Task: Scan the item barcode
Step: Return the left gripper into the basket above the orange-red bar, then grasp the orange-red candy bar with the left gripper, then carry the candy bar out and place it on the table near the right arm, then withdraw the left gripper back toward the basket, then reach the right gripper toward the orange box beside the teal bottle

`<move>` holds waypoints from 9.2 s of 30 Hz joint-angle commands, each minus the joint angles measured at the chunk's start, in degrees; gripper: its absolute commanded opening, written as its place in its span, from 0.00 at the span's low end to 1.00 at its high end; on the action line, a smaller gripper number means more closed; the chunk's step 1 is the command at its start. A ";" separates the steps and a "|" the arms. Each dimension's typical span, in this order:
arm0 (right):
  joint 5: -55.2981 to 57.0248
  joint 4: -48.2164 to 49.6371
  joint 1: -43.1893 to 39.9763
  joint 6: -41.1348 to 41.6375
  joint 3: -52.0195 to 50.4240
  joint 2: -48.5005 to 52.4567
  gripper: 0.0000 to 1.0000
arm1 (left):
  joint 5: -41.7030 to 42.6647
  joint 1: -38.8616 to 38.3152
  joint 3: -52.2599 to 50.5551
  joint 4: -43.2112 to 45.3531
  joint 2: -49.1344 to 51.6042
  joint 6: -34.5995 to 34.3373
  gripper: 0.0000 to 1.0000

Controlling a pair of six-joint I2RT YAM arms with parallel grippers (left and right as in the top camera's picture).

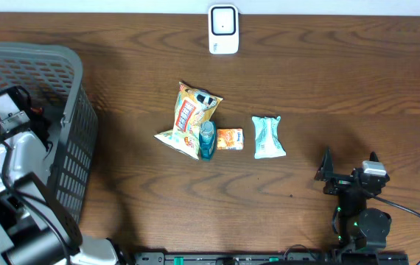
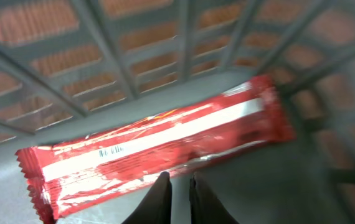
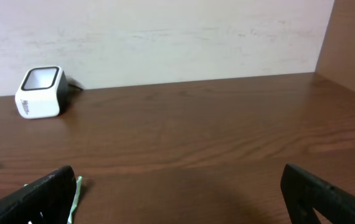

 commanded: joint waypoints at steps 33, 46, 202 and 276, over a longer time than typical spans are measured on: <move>0.46 -0.20 0.28 -0.68 -0.04 -0.09 0.99 | -5.64 2.10 -0.79 2.86 -0.24 -0.09 0.07; 0.46 -0.20 0.28 -0.68 -0.04 -0.09 0.99 | -5.35 4.87 -0.79 3.48 8.57 -0.83 0.08; 0.44 -0.20 0.28 -0.68 -0.04 -0.09 0.99 | -3.02 -83.62 19.15 -2.62 -11.04 15.19 0.98; -45.90 -6.19 4.11 19.34 21.11 33.77 0.99 | 9.66 -41.16 28.02 -21.57 -76.98 13.35 0.98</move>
